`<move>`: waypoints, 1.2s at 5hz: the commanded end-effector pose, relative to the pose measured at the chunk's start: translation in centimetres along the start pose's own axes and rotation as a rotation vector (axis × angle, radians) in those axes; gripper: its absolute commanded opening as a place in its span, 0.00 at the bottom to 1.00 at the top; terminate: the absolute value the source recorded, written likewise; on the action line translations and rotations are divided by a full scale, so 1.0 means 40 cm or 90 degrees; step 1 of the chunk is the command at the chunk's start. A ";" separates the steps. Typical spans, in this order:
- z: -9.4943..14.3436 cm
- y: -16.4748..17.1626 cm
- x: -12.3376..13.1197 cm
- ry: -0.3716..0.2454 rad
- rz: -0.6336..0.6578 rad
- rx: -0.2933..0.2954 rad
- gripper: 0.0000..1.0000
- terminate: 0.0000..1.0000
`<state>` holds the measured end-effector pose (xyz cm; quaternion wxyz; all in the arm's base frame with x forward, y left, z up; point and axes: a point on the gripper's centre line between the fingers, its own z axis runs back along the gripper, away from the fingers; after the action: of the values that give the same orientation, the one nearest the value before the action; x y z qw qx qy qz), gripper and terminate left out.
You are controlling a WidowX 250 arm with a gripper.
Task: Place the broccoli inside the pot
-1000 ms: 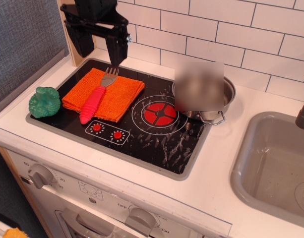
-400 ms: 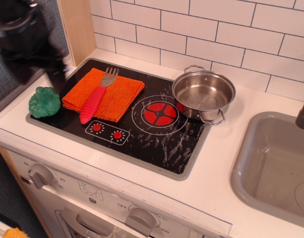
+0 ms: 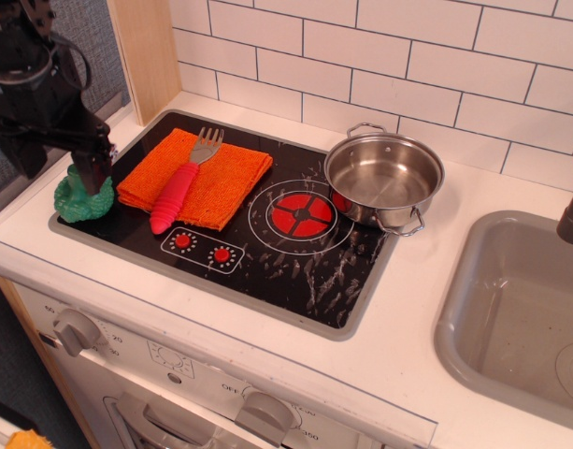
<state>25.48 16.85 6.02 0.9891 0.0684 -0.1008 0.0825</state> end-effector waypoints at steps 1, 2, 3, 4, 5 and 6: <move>-0.020 0.001 0.024 0.007 0.010 0.003 0.00 0.00; -0.011 0.003 0.026 0.002 0.012 0.000 0.00 0.00; 0.026 0.002 0.042 -0.023 0.011 -0.002 0.00 0.00; 0.113 0.001 0.076 -0.058 0.001 0.027 0.00 0.00; 0.194 -0.071 0.144 -0.081 -0.052 0.017 0.00 0.00; 0.188 -0.212 0.215 -0.080 -0.145 -0.056 0.00 0.00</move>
<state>34.06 8.37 12.36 0.9899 0.0291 -0.1326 -0.0409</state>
